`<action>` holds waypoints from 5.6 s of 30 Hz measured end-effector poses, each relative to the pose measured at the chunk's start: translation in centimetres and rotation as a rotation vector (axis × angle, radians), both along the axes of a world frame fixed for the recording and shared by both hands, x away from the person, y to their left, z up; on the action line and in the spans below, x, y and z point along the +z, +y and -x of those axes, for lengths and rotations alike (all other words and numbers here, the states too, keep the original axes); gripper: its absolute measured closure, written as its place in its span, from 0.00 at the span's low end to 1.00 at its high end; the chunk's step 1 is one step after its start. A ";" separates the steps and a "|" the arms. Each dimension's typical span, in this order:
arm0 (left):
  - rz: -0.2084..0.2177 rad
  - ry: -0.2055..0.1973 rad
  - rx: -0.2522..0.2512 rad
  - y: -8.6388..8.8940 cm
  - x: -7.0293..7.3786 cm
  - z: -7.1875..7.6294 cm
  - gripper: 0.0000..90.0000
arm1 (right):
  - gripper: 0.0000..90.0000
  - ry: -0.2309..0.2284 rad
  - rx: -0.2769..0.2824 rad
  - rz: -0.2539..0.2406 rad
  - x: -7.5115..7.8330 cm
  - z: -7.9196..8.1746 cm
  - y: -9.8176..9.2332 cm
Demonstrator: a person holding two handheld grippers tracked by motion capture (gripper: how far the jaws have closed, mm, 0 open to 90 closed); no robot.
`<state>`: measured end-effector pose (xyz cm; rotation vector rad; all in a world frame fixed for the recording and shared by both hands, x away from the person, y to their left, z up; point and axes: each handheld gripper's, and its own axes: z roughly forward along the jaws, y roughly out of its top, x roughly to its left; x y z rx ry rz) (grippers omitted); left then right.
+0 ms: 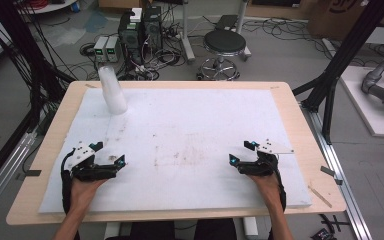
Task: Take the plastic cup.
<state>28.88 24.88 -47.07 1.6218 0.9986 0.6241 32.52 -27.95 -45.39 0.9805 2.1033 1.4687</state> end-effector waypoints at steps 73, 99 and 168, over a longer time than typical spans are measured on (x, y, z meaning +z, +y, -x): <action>-0.012 0.141 0.206 3.8 18.8 -20.0 0.02 | 0.18 0.019 -0.021 -0.001 0.0 -0.2 0.0; -0.129 0.283 0.240 2.3 14.0 -24.6 0.02 | 0.18 0.008 -0.025 -0.002 0.0 -0.2 -0.1; -0.183 0.384 0.248 1.4 12.6 -25.4 0.40 | 0.18 -0.003 -0.052 -0.025 0.0 0.0 -0.3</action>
